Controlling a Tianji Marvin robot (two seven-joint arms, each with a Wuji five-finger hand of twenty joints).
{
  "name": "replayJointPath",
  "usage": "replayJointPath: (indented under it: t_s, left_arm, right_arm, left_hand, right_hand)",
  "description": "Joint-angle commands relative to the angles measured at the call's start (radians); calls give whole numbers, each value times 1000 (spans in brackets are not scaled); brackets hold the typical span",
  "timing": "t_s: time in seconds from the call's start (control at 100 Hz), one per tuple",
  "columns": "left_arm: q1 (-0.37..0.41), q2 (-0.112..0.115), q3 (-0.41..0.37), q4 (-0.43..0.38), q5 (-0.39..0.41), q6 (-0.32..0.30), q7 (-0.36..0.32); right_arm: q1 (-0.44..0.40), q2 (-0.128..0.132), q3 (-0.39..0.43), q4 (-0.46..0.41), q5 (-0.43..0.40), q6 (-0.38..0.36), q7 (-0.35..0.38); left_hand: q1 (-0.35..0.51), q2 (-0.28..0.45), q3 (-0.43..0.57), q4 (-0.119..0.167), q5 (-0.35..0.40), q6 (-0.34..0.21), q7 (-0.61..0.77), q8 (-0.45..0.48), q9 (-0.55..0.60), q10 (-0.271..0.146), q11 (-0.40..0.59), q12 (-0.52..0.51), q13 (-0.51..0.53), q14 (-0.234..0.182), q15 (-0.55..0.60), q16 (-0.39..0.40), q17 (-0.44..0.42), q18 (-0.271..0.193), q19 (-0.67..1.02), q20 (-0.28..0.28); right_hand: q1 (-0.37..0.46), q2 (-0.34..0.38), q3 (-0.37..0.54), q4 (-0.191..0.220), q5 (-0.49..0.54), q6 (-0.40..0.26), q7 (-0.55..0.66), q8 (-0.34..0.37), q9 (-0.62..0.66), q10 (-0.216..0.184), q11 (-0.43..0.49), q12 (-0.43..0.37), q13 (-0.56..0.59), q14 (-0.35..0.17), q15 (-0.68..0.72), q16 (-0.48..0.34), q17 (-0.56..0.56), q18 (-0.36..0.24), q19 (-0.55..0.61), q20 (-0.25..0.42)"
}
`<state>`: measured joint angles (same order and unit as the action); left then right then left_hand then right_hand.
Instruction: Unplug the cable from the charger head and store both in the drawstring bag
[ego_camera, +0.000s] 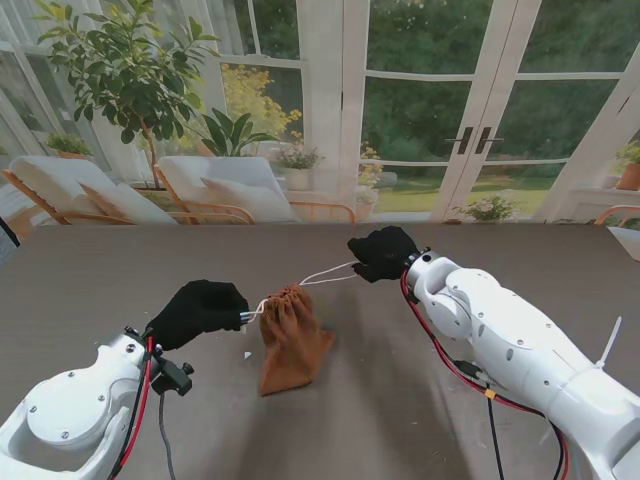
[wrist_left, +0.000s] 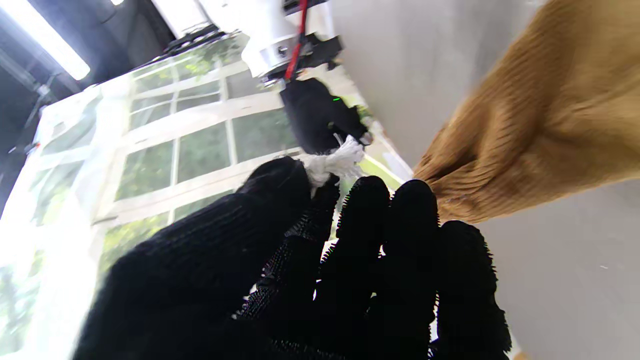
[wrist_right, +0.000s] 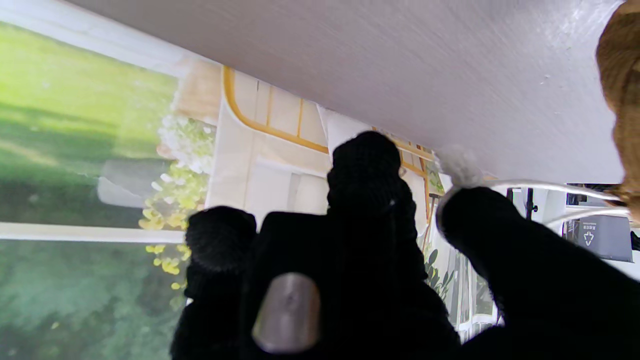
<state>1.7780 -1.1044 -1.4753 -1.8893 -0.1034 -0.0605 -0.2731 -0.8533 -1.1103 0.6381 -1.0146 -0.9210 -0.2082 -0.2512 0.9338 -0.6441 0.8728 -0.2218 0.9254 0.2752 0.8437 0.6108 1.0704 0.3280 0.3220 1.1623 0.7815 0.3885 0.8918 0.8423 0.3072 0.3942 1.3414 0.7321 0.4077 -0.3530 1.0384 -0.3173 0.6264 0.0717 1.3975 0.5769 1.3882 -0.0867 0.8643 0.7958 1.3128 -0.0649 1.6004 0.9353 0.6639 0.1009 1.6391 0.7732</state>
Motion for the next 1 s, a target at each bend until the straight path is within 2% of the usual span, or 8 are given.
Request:
replayJointPath:
  t_s: [0.0, 0.22, 0.35, 0.58, 0.66, 0.79, 0.92, 0.99]
  left_arm:
    - [0, 10, 2, 10, 46, 13, -28]
    - [-9, 29, 7, 17, 167, 52, -71]
    - [-10, 39, 6, 14, 219, 82, -101]
    - [-15, 57, 8, -1, 290, 160, -169]
    - [-17, 63, 10, -5, 337, 166, -185]
    - [-23, 72, 14, -15, 389, 194, -211]
    - [-26, 71, 24, -9, 504, 165, -184]
    - [-29, 68, 30, 2, 549, 139, -151]
  right_arm:
    - [-25, -5, -2, -21, -2, 5, 23]
    - [-66, -8, 3, -66, 4, 40, 35]
    - [-92, -11, 4, -95, 9, 64, 37]
    - [-114, -20, -13, -123, 23, 103, 41]
    - [-117, -20, -15, -126, 22, 102, 40]
    - [-121, -15, -9, -133, 14, 97, 47]
    - [-136, -10, 15, -148, 11, 102, 60]
    - [-145, -7, 28, -159, 5, 106, 63]
  left_hand:
    - [66, 39, -3, 36, -5, -33, -61, -32, -35, 24, -23, -57, -38, 36, -68, -39, -47, -22, -46, 11]
    - [32, 54, -37, 40, -31, 13, -253, -107, -124, 46, -23, -256, -101, 55, -208, -111, -96, -4, -129, -26]
    - [6, 93, -46, 43, -43, 57, -403, -143, -174, 67, -25, -483, -141, 67, -271, -145, -128, 1, -180, -44]
    - [-107, 195, 4, 121, -61, 141, -628, -242, -241, 113, -125, -589, -235, 97, -421, -225, -198, 9, -309, -85]
    - [-98, 214, -19, 126, -76, 160, -650, -283, -243, 122, -156, -642, -235, 101, -467, -262, -193, 19, -331, -95]
    - [-86, 231, -51, 130, -116, 196, -681, -352, -279, 149, -192, -741, -244, 112, -533, -320, -182, 41, -390, -134]
    - [-38, 239, -55, 134, -61, 186, -644, -370, -220, 153, -176, -784, -156, 114, -528, -342, -78, 100, -394, -167]
    - [-33, 209, -70, 87, -26, 139, -592, -339, -188, 139, -163, -794, -129, 109, -524, -353, -52, 111, -376, -184]
  right_hand:
    - [26, 25, 0, 15, -36, -19, 16, 20, 45, 54, 8, 22, 9, -102, 9, -4, 460, 16, -13, 15]
    - [28, 23, -2, 21, -36, -25, 12, 19, 39, 58, 2, 23, 9, -98, 1, -11, 456, 22, -23, 14]
    - [30, 25, -10, 23, -36, -46, -3, 14, 31, 59, -4, 24, 9, -93, 1, -13, 455, 31, -32, 12]
    - [27, 23, -22, 32, -42, -75, -29, 9, 0, 60, -17, 27, 9, -82, -18, -26, 448, 48, -58, 6]
    - [16, 14, -22, 39, -42, -103, -57, -10, -15, 61, -27, 25, 9, -76, -32, -35, 444, 59, -74, 3]
    - [-99, 28, -34, 102, -50, -124, -181, -44, -74, 74, -65, 10, 8, -44, -124, -86, 395, 82, -136, 3]
    - [-161, 59, -53, 159, -62, -108, -287, -56, -131, 89, -92, -4, 8, -14, -204, -126, 348, 93, -169, 12]
    - [-180, 72, -61, 180, -71, -109, -324, -60, -160, 90, -102, -11, 7, -6, -242, -143, 327, 94, -182, 13]
